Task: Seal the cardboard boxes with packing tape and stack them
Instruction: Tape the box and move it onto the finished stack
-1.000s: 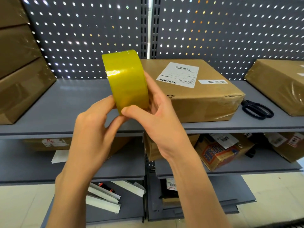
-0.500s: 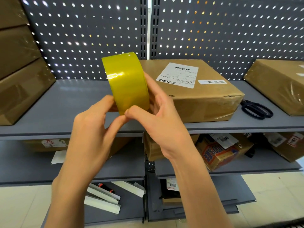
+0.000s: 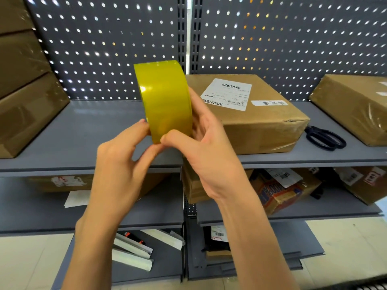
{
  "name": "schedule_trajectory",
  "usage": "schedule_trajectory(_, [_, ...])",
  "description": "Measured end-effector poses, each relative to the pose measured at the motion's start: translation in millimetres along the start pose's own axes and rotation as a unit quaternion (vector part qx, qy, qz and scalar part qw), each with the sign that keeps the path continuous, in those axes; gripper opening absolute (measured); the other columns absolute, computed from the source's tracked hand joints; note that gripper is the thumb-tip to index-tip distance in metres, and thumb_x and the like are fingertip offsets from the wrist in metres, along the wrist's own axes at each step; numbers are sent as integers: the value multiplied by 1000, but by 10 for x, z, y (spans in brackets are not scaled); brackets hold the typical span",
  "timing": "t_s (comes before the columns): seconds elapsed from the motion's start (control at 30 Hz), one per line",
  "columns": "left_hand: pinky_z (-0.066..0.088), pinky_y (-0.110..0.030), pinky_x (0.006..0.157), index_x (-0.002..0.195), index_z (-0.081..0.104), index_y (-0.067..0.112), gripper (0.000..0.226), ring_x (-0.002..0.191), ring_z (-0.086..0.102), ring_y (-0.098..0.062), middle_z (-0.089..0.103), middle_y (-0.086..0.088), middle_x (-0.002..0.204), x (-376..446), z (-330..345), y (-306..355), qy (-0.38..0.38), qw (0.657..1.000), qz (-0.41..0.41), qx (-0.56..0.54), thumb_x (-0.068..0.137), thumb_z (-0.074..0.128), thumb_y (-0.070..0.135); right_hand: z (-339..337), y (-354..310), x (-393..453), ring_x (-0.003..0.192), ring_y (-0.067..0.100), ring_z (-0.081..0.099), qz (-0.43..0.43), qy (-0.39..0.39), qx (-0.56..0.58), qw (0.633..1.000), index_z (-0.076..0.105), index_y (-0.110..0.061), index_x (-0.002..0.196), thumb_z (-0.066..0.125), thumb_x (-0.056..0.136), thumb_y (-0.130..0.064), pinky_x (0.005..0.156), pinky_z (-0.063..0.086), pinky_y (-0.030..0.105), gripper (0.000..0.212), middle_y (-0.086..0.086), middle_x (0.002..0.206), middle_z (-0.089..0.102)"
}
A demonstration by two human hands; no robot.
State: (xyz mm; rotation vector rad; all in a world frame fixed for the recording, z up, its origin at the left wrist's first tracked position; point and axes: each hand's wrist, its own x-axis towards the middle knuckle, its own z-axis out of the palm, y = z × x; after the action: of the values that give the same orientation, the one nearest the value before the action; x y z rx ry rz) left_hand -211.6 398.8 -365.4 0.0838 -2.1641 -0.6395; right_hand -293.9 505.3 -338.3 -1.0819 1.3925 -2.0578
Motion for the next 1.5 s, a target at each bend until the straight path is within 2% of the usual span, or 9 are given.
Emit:
schedule_trajectory(0.13, [42, -7, 82, 106, 64, 6, 27, 92, 59, -3, 64, 5, 99, 3, -22, 31, -1, 1000, -17, -14, 90, 55, 25, -3, -13, 16, 87, 2, 57, 5, -1, -2, 1000, 47, -24, 127, 52, 81, 21, 79, 49, 14, 65, -8, 95, 63])
schedule_trajectory(0.33, [42, -11, 89, 112, 61, 18, 31, 102, 58, 5, 63, 14, 107, 24, -6, -14, -27, 996, -27, -76, 85, 61, 33, -30, -11, 19, 77, 1, 55, 11, 0, 0, 1000, 48, -14, 134, 51, 79, 23, 71, 48, 14, 66, -11, 87, 63])
schedule_trajectory(0.43, [38, -6, 86, 114, 61, 19, 31, 101, 55, 6, 63, 14, 108, -3, 38, -76, -49, 998, -10, -43, 86, 58, 32, -43, -14, 10, 74, 4, 53, 27, -9, 17, 999, 49, -16, 132, 51, 81, 20, 63, 46, 15, 63, -4, 86, 61])
schedule_trajectory(0.57, [40, -13, 77, 107, 65, 3, 29, 89, 58, -11, 68, -9, 97, -4, 51, -58, -19, 1000, -4, 6, 89, 55, 25, -7, -20, 27, 81, 11, 51, 18, -3, 4, 1000, 50, -22, 125, 51, 81, 20, 74, 46, 23, 61, -1, 88, 59])
schedule_trajectory(0.83, [42, -7, 84, 107, 65, 7, 31, 94, 60, -4, 67, 2, 100, 3, -42, -6, -32, 999, -25, -13, 88, 55, 30, -24, 11, 24, 89, 4, 57, 22, -12, -14, 1000, 45, -16, 137, 52, 82, 19, 83, 49, 18, 65, -6, 98, 63])
schedule_trajectory(1.07, [42, -6, 86, 112, 64, 8, 34, 96, 59, -2, 66, 4, 104, 13, -30, 3, -33, 999, -25, -20, 88, 55, 31, -47, 16, 7, 90, 2, 58, 12, -11, -17, 1000, 45, -22, 131, 51, 80, 22, 82, 49, 17, 67, -8, 98, 63])
schedule_trajectory(1.17, [44, -11, 88, 113, 62, 15, 32, 99, 61, -2, 66, 8, 106, 12, -11, -4, -25, 998, -35, -52, 87, 56, 32, -42, 10, 1, 89, 3, 58, 7, -5, -19, 1000, 45, -14, 136, 51, 79, 23, 80, 50, 17, 68, -7, 98, 63])
schedule_trajectory(1.3, [43, -16, 91, 115, 59, 22, 35, 106, 59, -5, 64, 7, 113, 2, 38, -56, -35, 996, -36, -77, 83, 63, 35, -58, -27, 1, 85, 9, 55, 8, -8, 3, 1000, 50, -23, 124, 53, 79, 21, 76, 49, 22, 63, -6, 91, 63])
schedule_trajectory(1.5, [48, -31, 80, 111, 64, 2, 34, 94, 61, -17, 68, -11, 102, -26, 87, -72, -7, 999, -31, -21, 89, 54, 26, 13, -12, 11, 79, 9, 52, 6, 7, -28, 1000, 48, -15, 134, 52, 81, 18, 72, 47, 19, 63, 0, 91, 60])
